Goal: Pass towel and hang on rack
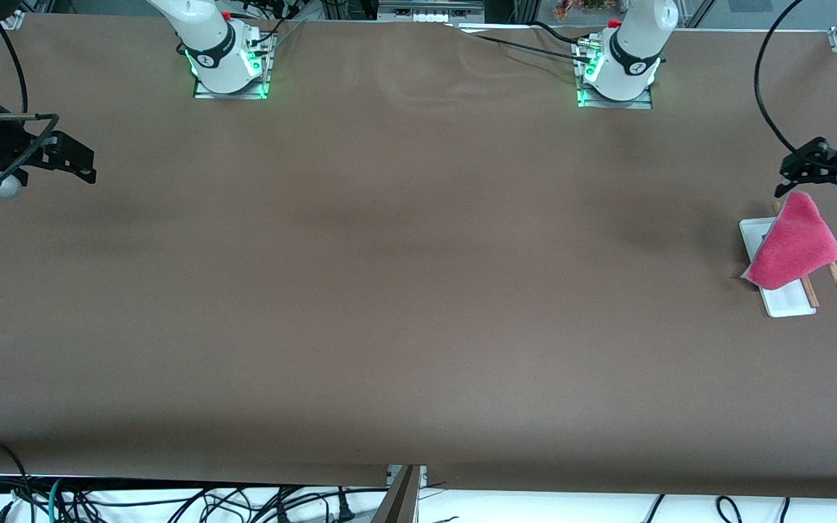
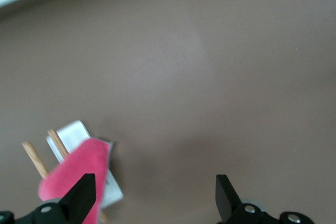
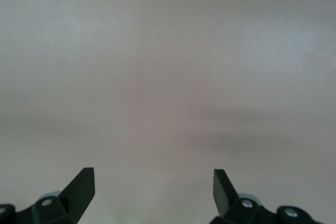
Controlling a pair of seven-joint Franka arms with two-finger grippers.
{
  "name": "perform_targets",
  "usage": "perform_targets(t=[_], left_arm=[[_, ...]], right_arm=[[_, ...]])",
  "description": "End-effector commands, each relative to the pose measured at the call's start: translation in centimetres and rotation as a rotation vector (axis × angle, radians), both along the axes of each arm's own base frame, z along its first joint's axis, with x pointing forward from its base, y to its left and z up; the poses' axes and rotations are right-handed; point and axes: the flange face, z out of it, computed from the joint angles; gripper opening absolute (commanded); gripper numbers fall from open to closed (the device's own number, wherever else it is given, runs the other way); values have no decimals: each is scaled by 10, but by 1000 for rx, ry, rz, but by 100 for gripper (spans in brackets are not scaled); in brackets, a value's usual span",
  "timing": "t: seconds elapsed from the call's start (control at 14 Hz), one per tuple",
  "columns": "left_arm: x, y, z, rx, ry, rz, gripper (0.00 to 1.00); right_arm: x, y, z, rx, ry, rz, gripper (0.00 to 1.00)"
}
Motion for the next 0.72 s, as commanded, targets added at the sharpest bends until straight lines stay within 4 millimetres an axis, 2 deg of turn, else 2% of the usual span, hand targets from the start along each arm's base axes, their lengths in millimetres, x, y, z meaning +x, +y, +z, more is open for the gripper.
perform_targets(t=[0.0, 0.14, 0.29, 0.5, 0.64], left_arm=[[-16, -11, -1, 13, 85, 258, 100], [-19, -34, -1, 22, 119, 341, 100], [-20, -54, 4, 41, 111, 345, 100], [-19, -56, 2, 43, 110, 340, 100], [-19, -55, 2, 42, 112, 340, 100]], right_arm=[[2, -1, 6, -3, -12, 20, 100], [2, -1, 6, -4, -15, 22, 100], [2, 0, 7, -3, -21, 21, 100], [6, 1, 9, 4, -53, 21, 100], [9, 2, 3, -2, -41, 29, 100]])
